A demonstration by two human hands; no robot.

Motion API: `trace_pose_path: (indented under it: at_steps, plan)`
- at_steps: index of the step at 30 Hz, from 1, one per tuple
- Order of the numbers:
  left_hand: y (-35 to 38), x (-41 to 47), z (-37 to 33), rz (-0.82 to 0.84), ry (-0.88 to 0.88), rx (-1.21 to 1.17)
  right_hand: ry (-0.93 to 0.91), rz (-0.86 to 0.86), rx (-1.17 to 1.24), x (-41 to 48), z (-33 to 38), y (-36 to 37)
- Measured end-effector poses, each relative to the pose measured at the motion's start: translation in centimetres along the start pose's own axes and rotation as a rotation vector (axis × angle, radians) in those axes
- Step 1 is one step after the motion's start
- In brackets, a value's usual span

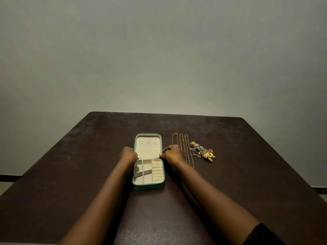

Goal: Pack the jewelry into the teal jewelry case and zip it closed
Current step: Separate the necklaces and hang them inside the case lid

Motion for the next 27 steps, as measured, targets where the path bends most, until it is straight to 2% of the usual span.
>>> trace_pose_path:
  at_steps: [5,8,12,14,16,19,27]
  plan:
    - [-0.5,-3.2,-2.4,-0.031,0.020,0.149,-0.050,0.016,-0.064,-0.4,0.7,-0.9]
    - [-0.6,-4.6,-4.1,-0.079,0.098,0.276,-0.101,-0.033,-0.122,0.0,1.3,-3.4]
    - [1.7,-7.6,-7.3,-0.094,0.375,0.423,-0.129,-0.189,-0.203,1.9,1.1,-9.0]
    - [4.8,-9.7,-8.9,-0.019,0.573,0.482,-0.122,-0.256,-0.234,3.0,0.5,-11.5]
    - [9.0,-11.7,-9.7,0.143,0.714,0.543,-0.114,-0.268,-0.291,4.0,-0.2,-12.7]
    - [13.3,-13.6,-9.5,0.290,0.761,0.676,-0.114,-0.237,-0.381,5.6,-1.3,-13.1]
    - [15.9,-14.2,-9.9,0.318,0.825,0.825,-0.193,-0.181,-0.512,9.0,-0.7,-11.7]
Point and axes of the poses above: each hand's wrist, its own x-axis towards the middle knuckle, its own y-axis out of the palm, z = x × y, the point moved 10 cm from there along x, towards the middle knuckle, and after that the axes turned 12 degrees about -x, right-handed, at the moved point
